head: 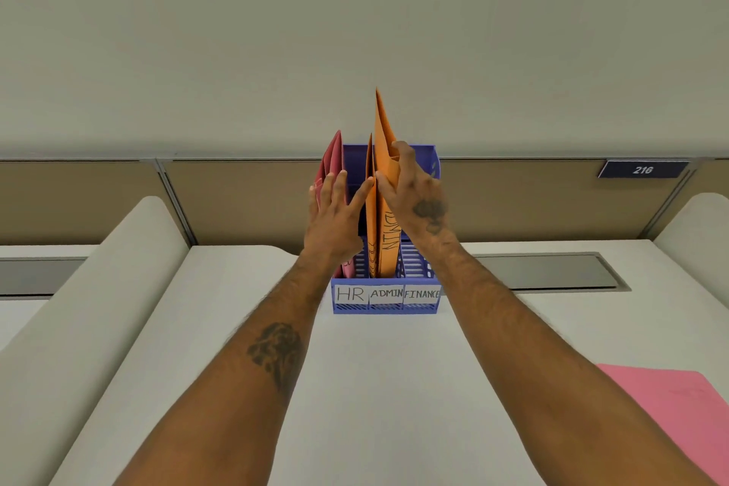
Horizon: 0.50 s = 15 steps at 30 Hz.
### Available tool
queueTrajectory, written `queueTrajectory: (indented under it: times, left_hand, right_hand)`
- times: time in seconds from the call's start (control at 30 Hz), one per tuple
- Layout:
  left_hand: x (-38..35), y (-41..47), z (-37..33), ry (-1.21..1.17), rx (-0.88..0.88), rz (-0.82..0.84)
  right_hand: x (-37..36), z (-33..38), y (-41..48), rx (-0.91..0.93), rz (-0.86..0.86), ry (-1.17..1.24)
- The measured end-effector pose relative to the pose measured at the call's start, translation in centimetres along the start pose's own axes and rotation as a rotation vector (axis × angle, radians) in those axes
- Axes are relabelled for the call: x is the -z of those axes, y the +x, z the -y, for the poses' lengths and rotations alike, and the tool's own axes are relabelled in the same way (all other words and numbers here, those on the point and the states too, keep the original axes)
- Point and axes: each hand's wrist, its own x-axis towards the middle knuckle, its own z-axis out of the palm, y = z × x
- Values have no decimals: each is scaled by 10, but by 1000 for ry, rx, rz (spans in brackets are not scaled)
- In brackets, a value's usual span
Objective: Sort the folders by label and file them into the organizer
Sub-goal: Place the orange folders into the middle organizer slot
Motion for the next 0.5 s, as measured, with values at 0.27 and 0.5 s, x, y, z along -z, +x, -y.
queueTrajectory:
  times: [0.27, 0.5]
  left_hand:
    - [1, -1, 0, 8, 6, -9]
    - [-1, -2, -1, 5, 11, -13]
  right_hand:
    - [-12, -4, -19, -174, 223, 4]
    - [-22, -9, -29, -267, 334, -72]
